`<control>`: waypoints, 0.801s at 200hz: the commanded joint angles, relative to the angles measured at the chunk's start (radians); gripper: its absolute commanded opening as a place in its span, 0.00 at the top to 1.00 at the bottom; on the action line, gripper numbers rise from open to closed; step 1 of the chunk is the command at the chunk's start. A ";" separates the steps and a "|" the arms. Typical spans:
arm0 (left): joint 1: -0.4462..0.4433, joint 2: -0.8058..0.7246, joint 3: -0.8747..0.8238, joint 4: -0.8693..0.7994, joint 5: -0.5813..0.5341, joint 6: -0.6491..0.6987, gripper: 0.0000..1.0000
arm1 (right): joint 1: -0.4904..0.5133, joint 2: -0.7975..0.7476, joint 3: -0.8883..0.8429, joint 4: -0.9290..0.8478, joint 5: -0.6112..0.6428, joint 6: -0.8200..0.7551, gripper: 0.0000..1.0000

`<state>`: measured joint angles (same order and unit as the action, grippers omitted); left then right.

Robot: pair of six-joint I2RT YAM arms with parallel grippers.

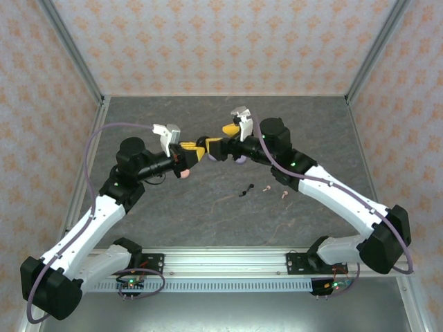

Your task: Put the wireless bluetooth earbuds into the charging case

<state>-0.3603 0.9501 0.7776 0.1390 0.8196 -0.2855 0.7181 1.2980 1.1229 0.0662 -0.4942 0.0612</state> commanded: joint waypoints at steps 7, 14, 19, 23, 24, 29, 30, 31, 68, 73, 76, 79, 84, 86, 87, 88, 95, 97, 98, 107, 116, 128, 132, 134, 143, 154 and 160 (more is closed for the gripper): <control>-0.016 -0.006 0.053 0.009 0.016 0.035 1.00 | -0.019 0.031 0.062 -0.036 0.030 0.021 0.14; -0.017 -0.007 0.053 0.003 0.016 0.037 1.00 | -0.023 0.036 0.068 -0.039 0.028 0.022 0.14; -0.017 -0.005 0.054 0.002 0.016 0.038 1.00 | -0.025 0.039 0.073 -0.041 0.024 0.023 0.14; -0.017 -0.006 0.056 -0.002 0.016 0.039 1.00 | -0.027 0.044 0.080 -0.043 0.020 0.023 0.14; -0.017 -0.006 0.056 -0.002 0.016 0.039 1.00 | -0.027 0.045 0.081 -0.044 0.018 0.023 0.14; -0.018 -0.005 0.057 -0.003 0.016 0.040 1.00 | -0.028 0.048 0.088 -0.047 0.013 0.023 0.14; -0.018 -0.005 0.057 -0.003 0.016 0.041 1.00 | -0.029 0.049 0.090 -0.049 0.012 0.023 0.14; -0.019 -0.005 0.057 -0.003 0.016 0.041 1.00 | -0.029 0.050 0.091 -0.050 0.011 0.023 0.14; -0.020 -0.007 0.062 -0.030 0.004 0.058 1.00 | -0.038 0.031 0.106 -0.070 0.007 0.022 0.14; -0.020 -0.007 0.061 -0.033 0.004 0.060 1.00 | -0.042 0.020 0.103 -0.073 0.009 0.027 0.14; -0.020 -0.007 0.062 -0.036 0.003 0.062 1.00 | -0.044 0.015 0.103 -0.075 0.011 0.030 0.14; -0.020 -0.007 0.064 -0.040 0.003 0.064 1.00 | -0.047 0.007 0.101 -0.079 0.014 0.033 0.13; -0.020 -0.008 0.063 -0.046 0.005 0.068 1.00 | -0.050 -0.003 0.099 -0.086 0.021 0.036 0.13; -0.020 -0.008 0.064 -0.049 0.004 0.070 1.00 | -0.051 -0.008 0.098 -0.092 0.026 0.038 0.13; -0.020 -0.008 0.064 -0.050 0.004 0.072 1.00 | -0.052 -0.010 0.098 -0.094 0.027 0.038 0.13; -0.020 -0.008 0.064 -0.052 0.004 0.072 1.00 | -0.052 -0.013 0.098 -0.096 0.031 0.038 0.13; -0.020 -0.011 0.067 -0.063 0.006 0.080 1.00 | -0.055 -0.032 0.097 -0.121 0.053 0.043 0.13; -0.020 -0.011 0.067 -0.065 0.006 0.082 1.00 | -0.055 -0.035 0.096 -0.131 0.059 0.043 0.12; -0.021 -0.011 0.066 -0.067 0.006 0.083 1.00 | -0.055 -0.037 0.096 -0.134 0.061 0.044 0.12; -0.020 -0.017 0.066 -0.077 0.009 0.092 1.00 | -0.055 -0.061 0.099 -0.181 0.106 0.049 0.12; -0.022 -0.023 0.066 -0.085 0.009 0.103 1.00 | -0.055 -0.080 0.103 -0.240 0.160 0.064 0.12; -0.023 -0.035 0.061 -0.086 0.007 0.116 1.00 | -0.057 -0.099 0.110 -0.331 0.241 0.094 0.12; -0.023 -0.040 0.059 -0.085 0.006 0.122 1.00 | -0.057 -0.102 0.110 -0.366 0.265 0.103 0.11; -0.024 -0.043 0.058 -0.085 0.006 0.124 1.00 | -0.057 -0.105 0.113 -0.384 0.277 0.109 0.11; -0.028 -0.056 0.052 -0.081 0.006 0.138 1.00 | -0.057 -0.109 0.116 -0.460 0.331 0.132 0.11; -0.034 -0.075 0.045 -0.078 0.001 0.159 1.00 | -0.057 -0.109 0.112 -0.557 0.401 0.171 0.11; -0.037 -0.086 0.043 -0.078 0.000 0.174 1.00 | -0.057 -0.109 0.104 -0.611 0.447 0.196 0.11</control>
<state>-0.3782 0.9215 0.8074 0.0525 0.8215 -0.1860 0.6647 1.1984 1.2129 -0.2844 -0.2554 0.1585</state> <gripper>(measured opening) 0.152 0.889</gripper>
